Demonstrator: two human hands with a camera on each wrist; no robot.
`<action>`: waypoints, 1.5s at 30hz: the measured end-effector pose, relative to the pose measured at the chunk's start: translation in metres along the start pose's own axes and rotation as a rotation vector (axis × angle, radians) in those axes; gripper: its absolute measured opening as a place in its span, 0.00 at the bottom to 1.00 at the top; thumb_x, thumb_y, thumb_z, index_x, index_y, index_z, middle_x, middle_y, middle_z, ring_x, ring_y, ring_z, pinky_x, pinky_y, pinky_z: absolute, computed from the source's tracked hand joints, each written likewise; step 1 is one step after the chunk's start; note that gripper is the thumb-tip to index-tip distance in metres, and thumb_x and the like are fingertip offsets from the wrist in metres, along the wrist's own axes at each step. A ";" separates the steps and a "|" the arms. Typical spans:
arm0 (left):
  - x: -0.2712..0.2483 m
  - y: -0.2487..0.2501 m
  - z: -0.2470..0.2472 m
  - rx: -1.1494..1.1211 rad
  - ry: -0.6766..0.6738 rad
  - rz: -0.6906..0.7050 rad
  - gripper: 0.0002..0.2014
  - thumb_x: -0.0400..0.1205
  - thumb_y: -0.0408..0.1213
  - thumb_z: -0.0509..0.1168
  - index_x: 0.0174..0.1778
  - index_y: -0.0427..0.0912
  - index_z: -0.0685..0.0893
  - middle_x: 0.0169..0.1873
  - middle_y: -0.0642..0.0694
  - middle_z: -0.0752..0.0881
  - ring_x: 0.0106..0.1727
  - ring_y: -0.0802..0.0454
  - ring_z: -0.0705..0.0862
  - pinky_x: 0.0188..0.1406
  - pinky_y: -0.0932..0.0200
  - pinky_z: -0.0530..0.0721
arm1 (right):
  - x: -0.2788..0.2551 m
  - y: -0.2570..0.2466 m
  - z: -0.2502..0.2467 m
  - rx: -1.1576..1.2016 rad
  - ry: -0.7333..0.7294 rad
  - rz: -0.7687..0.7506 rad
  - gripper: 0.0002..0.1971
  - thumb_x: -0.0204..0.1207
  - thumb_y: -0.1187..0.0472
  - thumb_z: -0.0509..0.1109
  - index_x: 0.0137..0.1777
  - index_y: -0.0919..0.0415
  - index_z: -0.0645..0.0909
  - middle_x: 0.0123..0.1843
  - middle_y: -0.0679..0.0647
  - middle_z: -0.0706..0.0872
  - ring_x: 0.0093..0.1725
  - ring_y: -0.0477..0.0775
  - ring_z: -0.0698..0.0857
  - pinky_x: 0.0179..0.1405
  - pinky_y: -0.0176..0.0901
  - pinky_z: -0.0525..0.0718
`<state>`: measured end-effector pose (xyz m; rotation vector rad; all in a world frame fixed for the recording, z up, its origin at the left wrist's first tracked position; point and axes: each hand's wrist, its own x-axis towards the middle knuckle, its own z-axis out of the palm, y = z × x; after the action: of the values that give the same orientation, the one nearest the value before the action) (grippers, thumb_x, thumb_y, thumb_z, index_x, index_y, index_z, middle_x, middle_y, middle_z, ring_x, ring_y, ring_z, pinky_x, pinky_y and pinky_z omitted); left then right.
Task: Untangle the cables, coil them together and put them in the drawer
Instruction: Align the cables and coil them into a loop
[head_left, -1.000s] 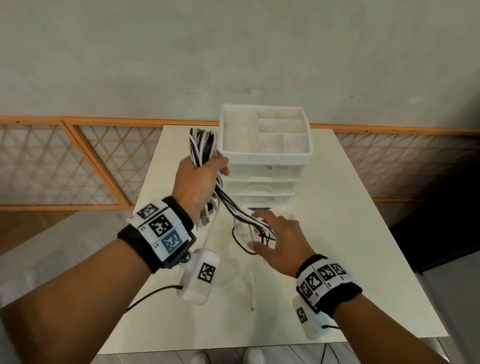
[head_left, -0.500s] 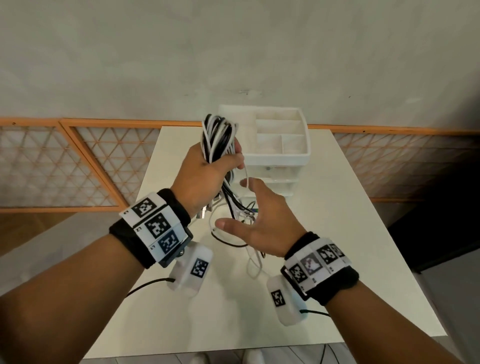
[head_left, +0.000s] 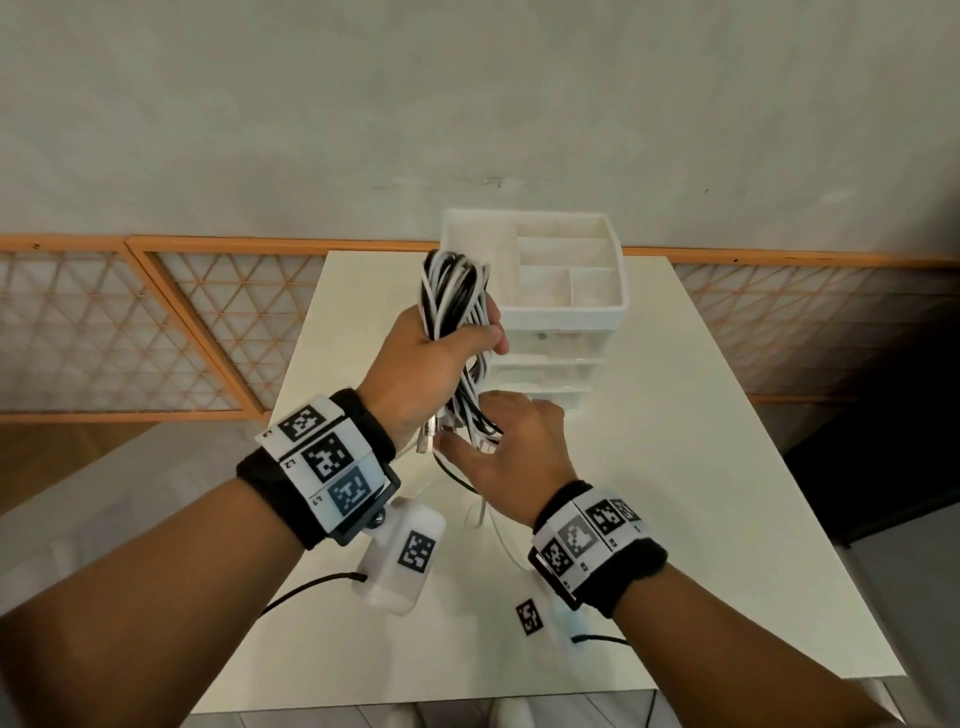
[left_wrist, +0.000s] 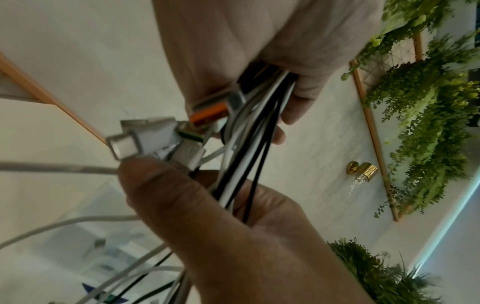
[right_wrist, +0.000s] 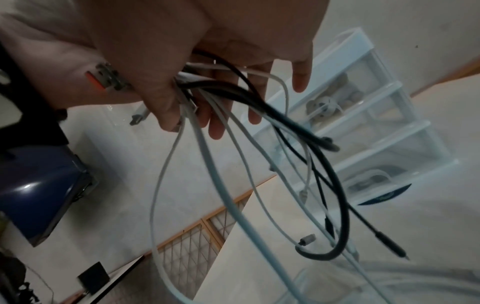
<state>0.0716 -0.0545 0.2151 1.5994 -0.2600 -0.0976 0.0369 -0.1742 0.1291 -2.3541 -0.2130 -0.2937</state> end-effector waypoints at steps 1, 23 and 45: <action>-0.001 -0.001 0.000 -0.003 -0.001 -0.005 0.06 0.77 0.35 0.66 0.47 0.40 0.84 0.38 0.42 0.88 0.44 0.45 0.82 0.51 0.48 0.80 | 0.001 0.003 0.004 -0.022 0.003 0.000 0.22 0.69 0.31 0.65 0.30 0.49 0.76 0.29 0.42 0.79 0.35 0.45 0.76 0.59 0.63 0.77; 0.001 -0.001 -0.018 -0.335 -0.094 -0.054 0.12 0.85 0.44 0.61 0.44 0.38 0.80 0.34 0.41 0.81 0.42 0.39 0.85 0.50 0.42 0.84 | -0.006 0.035 -0.022 0.148 -0.418 0.228 0.11 0.78 0.54 0.73 0.39 0.60 0.87 0.33 0.54 0.90 0.26 0.42 0.82 0.30 0.34 0.80; -0.022 -0.029 0.019 0.573 -0.435 -0.296 0.18 0.77 0.49 0.72 0.55 0.46 0.76 0.29 0.46 0.87 0.24 0.52 0.83 0.37 0.50 0.88 | 0.025 0.038 -0.060 -0.125 -0.118 0.347 0.11 0.65 0.67 0.67 0.22 0.62 0.75 0.19 0.50 0.72 0.23 0.53 0.69 0.24 0.38 0.71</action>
<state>0.0491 -0.0674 0.1828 2.1724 -0.4101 -0.6522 0.0613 -0.2420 0.1528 -2.4808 0.1628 0.0005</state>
